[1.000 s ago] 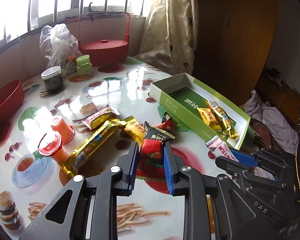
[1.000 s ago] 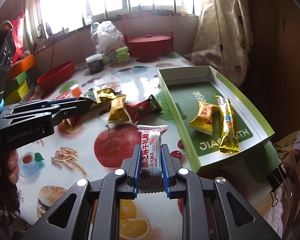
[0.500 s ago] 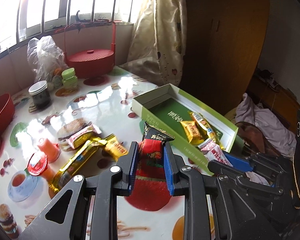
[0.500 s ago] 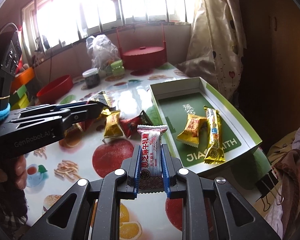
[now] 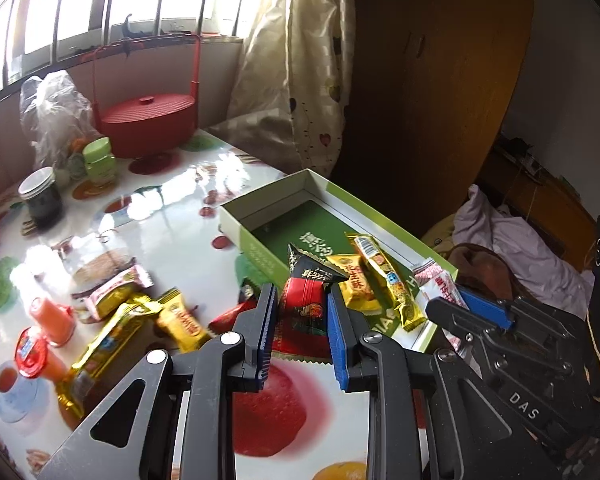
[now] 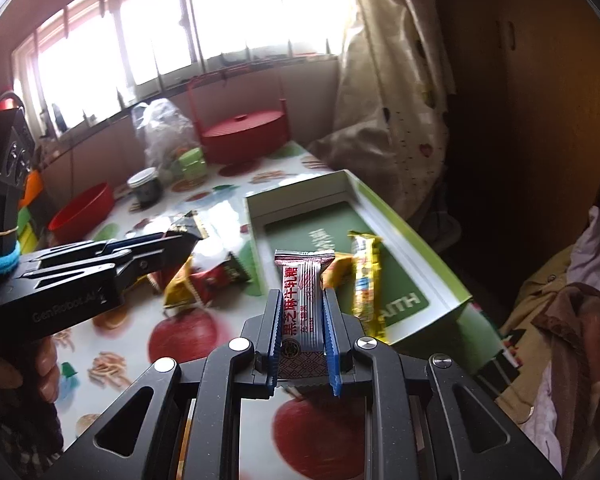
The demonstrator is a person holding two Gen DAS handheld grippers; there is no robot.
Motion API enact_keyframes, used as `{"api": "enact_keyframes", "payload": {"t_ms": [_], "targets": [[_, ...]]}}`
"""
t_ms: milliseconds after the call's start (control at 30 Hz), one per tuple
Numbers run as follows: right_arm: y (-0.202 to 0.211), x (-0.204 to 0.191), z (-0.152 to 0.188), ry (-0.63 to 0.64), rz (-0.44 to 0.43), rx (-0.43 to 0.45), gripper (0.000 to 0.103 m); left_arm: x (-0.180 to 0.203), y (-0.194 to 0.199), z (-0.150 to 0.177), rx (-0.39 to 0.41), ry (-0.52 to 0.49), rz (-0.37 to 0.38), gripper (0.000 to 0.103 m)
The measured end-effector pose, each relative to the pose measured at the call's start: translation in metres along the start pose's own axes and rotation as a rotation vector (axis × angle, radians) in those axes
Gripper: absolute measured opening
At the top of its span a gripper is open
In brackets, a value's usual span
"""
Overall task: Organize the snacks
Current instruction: 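Carry the nougat and red packet over the green box with both tools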
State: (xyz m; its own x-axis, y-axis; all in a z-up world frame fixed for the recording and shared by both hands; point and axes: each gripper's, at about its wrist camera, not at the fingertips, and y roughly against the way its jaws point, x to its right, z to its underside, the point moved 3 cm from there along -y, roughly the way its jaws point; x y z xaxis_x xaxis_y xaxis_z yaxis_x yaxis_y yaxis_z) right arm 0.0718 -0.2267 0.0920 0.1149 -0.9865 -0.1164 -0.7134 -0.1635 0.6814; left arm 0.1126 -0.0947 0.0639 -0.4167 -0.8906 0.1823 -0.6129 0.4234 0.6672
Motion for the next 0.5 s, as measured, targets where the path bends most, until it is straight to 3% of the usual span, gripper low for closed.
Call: {"api": "enact_keyframes", "payload": {"t_ms": [500], "targets": [[-0.023,0.035,-0.004,-0.06,0.045,-0.053,0.018,0.016,-0.051,-0.019,-0.072,0.003,0.038,0.025]]}}
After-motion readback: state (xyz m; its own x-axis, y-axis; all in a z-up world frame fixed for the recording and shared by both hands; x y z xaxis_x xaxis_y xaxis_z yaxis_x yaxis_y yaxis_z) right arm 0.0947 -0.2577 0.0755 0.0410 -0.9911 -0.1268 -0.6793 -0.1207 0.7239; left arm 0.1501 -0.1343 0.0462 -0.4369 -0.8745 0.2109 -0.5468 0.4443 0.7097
